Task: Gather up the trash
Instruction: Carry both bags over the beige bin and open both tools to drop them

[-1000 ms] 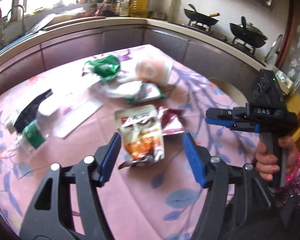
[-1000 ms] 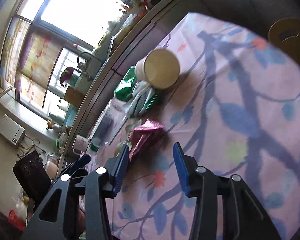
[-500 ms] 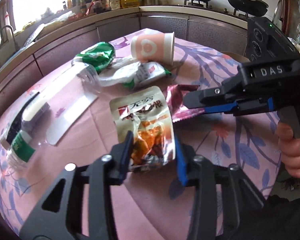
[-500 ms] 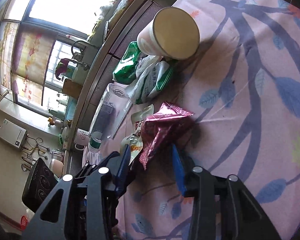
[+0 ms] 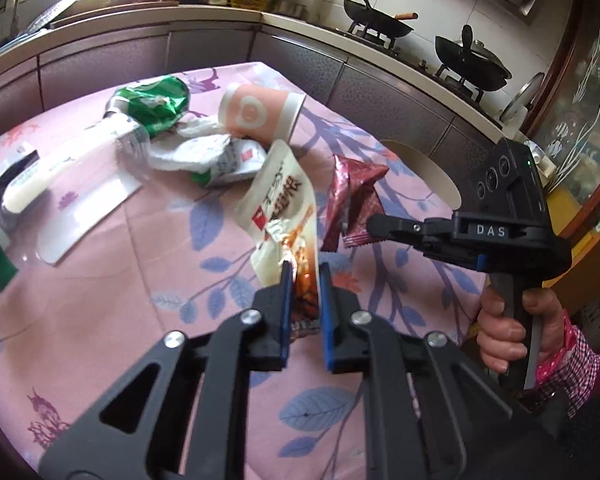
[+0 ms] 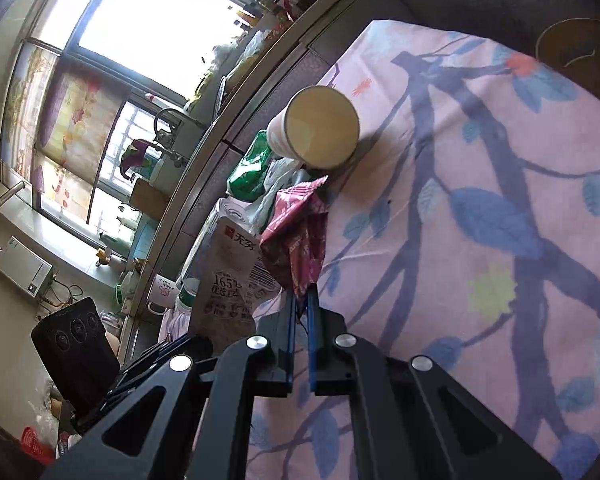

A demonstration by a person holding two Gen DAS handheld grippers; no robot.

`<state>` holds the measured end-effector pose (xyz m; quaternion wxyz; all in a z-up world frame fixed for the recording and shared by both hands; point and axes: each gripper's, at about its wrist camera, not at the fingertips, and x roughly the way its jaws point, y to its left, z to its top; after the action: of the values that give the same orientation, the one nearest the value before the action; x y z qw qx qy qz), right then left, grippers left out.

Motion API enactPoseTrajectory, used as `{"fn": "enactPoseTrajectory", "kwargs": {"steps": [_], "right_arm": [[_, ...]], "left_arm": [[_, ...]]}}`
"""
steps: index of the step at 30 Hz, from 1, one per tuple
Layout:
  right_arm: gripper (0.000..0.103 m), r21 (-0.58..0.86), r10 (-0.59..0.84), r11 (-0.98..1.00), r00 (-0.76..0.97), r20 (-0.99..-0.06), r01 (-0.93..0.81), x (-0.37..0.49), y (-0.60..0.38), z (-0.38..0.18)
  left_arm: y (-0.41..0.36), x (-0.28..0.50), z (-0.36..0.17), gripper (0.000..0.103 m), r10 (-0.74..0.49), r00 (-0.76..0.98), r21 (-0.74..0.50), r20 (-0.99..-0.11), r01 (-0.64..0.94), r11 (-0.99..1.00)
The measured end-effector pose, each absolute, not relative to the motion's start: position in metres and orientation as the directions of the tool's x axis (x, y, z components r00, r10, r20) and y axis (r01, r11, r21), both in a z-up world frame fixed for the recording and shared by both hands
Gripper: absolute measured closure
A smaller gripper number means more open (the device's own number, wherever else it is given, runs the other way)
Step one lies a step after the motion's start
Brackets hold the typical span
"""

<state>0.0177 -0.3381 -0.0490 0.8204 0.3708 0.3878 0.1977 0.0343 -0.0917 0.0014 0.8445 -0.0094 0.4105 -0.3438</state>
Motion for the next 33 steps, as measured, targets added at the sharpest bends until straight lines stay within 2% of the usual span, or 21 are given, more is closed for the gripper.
{"fn": "enactPoseTrajectory", "kwargs": {"steps": [5,9,10,12,16,25,33], "right_arm": [[0.101,0.785,0.599,0.619,0.656,-0.459,-0.015,0.004,-0.36,-0.05],[0.101,0.789,0.583,0.614,0.689,-0.431,-0.026,-0.004,-0.373,-0.044],[0.101,0.783,0.574,0.621,0.697,-0.429,-0.03,-0.005,-0.375,-0.042],[0.101,0.773,0.562,0.633,0.703,-0.435,-0.028,-0.005,-0.378,-0.043],[0.101,0.785,0.558,0.62,0.702,-0.443,0.003,-0.003,-0.389,-0.055],[0.101,0.806,0.514,0.592,0.767,-0.384,0.007,-0.013,-0.427,-0.051],[0.101,0.783,0.332,0.611,0.86,-0.387,0.117,-0.025,-0.504,-0.046]], "left_arm": [[-0.099,0.044,0.007,0.092,-0.62,0.397,-0.37,-0.677,0.545,0.752],[-0.104,0.041,0.025,0.093,-0.672,0.394,-0.417,-0.627,0.559,0.717],[-0.108,0.04,0.027,0.093,-0.677,0.393,-0.412,-0.622,0.571,0.71],[-0.118,0.039,0.03,0.102,-0.68,0.379,-0.403,-0.628,0.589,0.701],[-0.143,0.048,0.031,0.102,-0.684,0.354,-0.39,-0.637,0.618,0.683],[-0.208,0.076,0.049,0.102,-0.706,0.334,-0.352,-0.625,0.686,0.636],[-0.313,0.1,0.061,0.102,-0.732,0.275,-0.29,-0.624,0.788,0.543]]}}
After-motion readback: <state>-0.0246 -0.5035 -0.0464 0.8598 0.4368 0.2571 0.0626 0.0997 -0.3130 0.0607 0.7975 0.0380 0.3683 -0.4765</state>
